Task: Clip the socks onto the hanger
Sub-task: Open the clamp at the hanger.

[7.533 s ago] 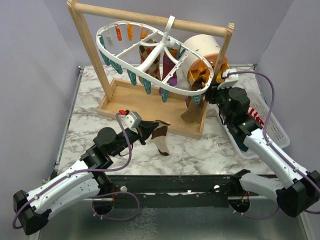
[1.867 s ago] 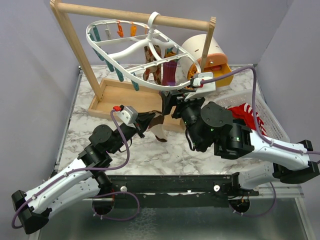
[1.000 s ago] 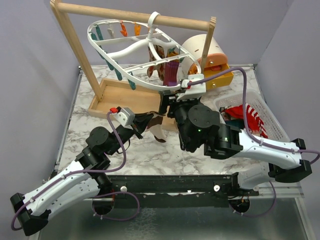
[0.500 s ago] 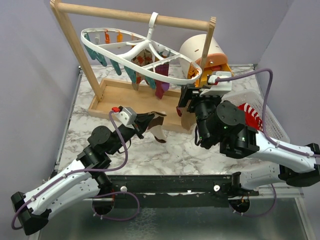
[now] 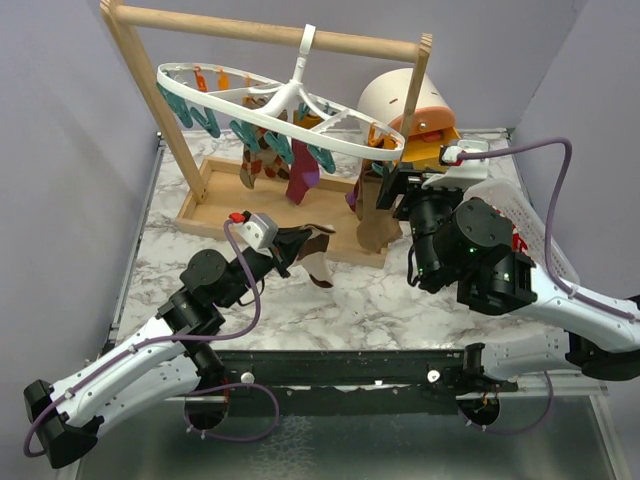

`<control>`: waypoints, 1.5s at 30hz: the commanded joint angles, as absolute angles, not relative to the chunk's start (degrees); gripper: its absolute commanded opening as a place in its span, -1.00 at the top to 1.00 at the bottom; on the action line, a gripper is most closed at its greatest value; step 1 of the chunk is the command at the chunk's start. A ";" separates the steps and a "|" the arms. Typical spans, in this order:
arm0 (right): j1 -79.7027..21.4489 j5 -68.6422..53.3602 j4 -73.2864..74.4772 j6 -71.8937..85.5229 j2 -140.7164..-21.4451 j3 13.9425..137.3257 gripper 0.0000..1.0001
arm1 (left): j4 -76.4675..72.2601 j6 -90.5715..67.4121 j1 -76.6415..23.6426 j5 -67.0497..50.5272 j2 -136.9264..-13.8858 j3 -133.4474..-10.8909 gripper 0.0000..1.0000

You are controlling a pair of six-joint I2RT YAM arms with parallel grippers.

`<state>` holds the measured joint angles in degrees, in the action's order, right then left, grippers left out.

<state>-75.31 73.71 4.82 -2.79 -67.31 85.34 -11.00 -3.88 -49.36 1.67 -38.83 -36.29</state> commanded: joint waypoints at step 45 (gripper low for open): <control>-80.18 50.35 26.13 17.44 -77.08 97.85 -0.43 | -9.44 -3.62 -49.66 1.45 -36.84 -36.35 1.00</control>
